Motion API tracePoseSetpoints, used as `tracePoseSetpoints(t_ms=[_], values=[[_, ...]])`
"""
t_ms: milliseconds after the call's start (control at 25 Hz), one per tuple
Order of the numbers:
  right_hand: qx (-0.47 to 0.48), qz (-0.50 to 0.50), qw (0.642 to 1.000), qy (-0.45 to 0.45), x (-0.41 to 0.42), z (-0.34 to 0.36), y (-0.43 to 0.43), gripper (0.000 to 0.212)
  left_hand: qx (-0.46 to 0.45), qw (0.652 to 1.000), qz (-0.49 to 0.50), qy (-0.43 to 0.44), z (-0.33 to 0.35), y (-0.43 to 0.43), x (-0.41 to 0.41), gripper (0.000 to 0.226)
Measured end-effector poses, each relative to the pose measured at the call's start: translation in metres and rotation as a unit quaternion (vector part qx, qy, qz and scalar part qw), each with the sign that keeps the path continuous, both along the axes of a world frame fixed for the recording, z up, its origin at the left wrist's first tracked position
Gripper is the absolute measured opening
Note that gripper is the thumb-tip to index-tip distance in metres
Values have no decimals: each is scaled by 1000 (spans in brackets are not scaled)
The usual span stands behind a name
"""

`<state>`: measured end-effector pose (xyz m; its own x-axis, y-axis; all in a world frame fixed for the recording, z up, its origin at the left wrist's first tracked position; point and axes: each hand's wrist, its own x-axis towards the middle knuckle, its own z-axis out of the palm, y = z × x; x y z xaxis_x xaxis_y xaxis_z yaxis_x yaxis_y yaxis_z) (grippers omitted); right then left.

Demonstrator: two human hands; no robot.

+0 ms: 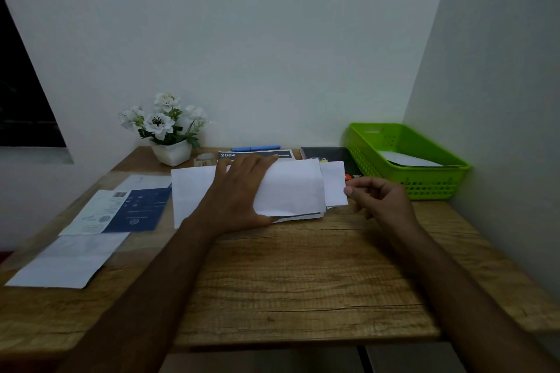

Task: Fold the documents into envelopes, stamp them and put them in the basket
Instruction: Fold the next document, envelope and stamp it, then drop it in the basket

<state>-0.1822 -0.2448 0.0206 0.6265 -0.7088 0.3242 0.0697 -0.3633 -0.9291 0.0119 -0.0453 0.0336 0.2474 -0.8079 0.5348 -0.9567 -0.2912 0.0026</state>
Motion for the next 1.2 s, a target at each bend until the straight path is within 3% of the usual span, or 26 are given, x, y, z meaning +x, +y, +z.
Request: tracePoseSetpoints(t_ms=[480,560,680,880,1200], values=[[-130,71,989,-1,9,-8,6,21,45,999,9,-10,0,-6,-10,111],[-104,49,993,-27,9,-7,5,20,46,999,10,-9,1,-6,-11,112],[13,16,998,-54,7,-3,5,25,40,999,6,-16,1,-5,-12,114],[126,116,984,46,5,-1,13,25,42,999,5,-30,0,-6,-12,117],[116,126,985,24,4,-2,12,9,53,996,4,-68,-1,-6,-12,116]])
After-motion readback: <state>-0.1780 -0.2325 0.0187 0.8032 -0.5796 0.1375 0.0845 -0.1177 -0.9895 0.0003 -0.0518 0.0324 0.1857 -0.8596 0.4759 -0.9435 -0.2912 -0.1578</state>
